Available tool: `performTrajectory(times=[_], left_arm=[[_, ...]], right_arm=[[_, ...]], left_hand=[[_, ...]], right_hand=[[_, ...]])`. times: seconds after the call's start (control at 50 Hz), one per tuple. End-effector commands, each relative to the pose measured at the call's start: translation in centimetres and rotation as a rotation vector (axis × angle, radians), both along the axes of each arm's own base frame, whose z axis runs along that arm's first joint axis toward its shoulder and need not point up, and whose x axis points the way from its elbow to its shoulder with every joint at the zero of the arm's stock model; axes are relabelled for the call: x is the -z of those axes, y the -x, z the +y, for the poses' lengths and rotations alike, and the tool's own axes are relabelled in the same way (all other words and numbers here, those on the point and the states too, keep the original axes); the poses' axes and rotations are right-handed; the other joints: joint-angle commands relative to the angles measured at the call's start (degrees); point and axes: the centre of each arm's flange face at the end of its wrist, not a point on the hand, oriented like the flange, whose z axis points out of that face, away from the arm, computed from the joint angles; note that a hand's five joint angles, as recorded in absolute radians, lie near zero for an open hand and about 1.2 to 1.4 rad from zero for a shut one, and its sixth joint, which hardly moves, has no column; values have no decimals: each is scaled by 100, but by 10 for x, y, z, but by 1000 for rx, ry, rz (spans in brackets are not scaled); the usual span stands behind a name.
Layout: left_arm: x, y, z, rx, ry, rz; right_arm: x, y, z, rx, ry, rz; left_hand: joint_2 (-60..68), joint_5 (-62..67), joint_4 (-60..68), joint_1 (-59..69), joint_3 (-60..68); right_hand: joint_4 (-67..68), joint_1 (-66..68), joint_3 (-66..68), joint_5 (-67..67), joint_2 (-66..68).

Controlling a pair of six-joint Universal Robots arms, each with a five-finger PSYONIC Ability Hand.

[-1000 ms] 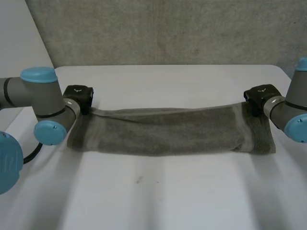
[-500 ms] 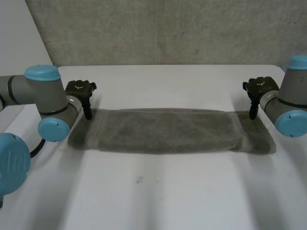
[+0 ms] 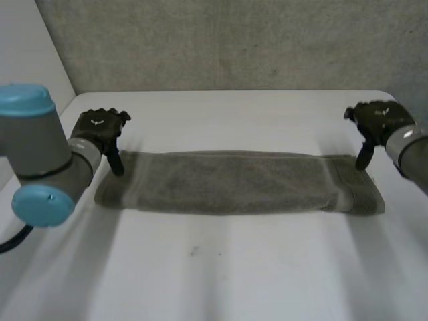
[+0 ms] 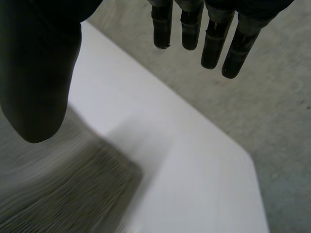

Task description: Fold the towel.

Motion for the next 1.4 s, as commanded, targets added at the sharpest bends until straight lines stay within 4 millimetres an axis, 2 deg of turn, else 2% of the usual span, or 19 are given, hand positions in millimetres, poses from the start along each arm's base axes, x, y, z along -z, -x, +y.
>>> performTrajectory(times=[0.02,0.34,0.42,0.44,0.64,0.74,0.86,0.9,0.92,0.96,0.98,1.02,1.04,1.08,1.1,1.14,1.26,1.3,1.4], left_arm=[[-1,2,36,34,48,12],[10,8,62,72,21,10],[10,7,63,71,18,9],[10,7,63,71,18,9],[10,6,64,71,16,8],[10,6,63,69,18,9],[9,6,63,69,19,9],[9,6,63,69,19,9],[9,6,63,69,19,9],[9,6,63,69,19,9],[9,6,63,69,19,9],[9,6,63,69,21,10],[9,6,63,69,21,10],[9,6,63,68,21,9],[9,6,63,68,21,9],[9,6,63,69,21,10],[7,5,64,68,26,12],[8,4,64,66,21,10],[9,5,65,68,18,9]], right_arm=[[35,6,40,-10,-96,42],[92,28,34,12,-144,157],[105,39,25,31,-174,183],[104,41,22,39,-170,189],[57,83,2,160,-41,190],[43,137,-16,269,-12,309],[28,132,-22,233,10,349],[3,91,-19,157,79,286],[3,91,-19,157,80,286],[-18,36,-6,38,149,200],[-18,35,-6,37,149,199],[-27,-20,14,-90,191,154],[-27,-20,14,-91,191,153],[-29,-83,47,-257,227,131],[-29,-83,47,-258,228,131],[-23,-137,86,-401,240,116],[1,-192,134,-557,220,119],[25,-215,158,-639,190,136],[60,-238,193,-750,144,179]], left_hand=[[193,95,203,188,204],[210,112,220,205,221],[210,112,220,205,221],[210,112,220,205,221],[193,95,203,188,204],[193,95,203,188,204],[193,95,203,188,204],[193,95,203,188,204],[193,95,203,188,204],[177,78,186,171,187],[177,78,186,171,187],[177,78,186,171,187],[177,78,186,171,187],[177,78,186,171,187],[177,78,186,171,187],[177,78,186,171,187],[177,78,186,171,187],[177,78,186,171,187],[177,78,186,171,187]], right_hand=[[-370,-216,-318,-230,-356],[1968,2122,2020,2108,1982],[4642,4797,4695,4783,4657],[6485,6640,6538,6625,6500],[6504,6658,6556,6644,6518],[6504,6658,6556,6644,6518],[6504,6658,6556,6644,6518],[6504,6658,6556,6644,6518],[6504,6658,6556,6644,6518],[6504,6658,6556,6644,6518],[6504,6658,6556,6644,6518],[6504,6658,6556,6644,6518],[6504,6658,6556,6644,6518],[6504,6658,6556,6644,6518],[6504,6658,6556,6644,6518],[6504,6658,6556,6644,6518],[6504,6658,6556,6644,6518],[6504,6658,6556,6644,6518],[6504,6658,6556,6644,6518]])
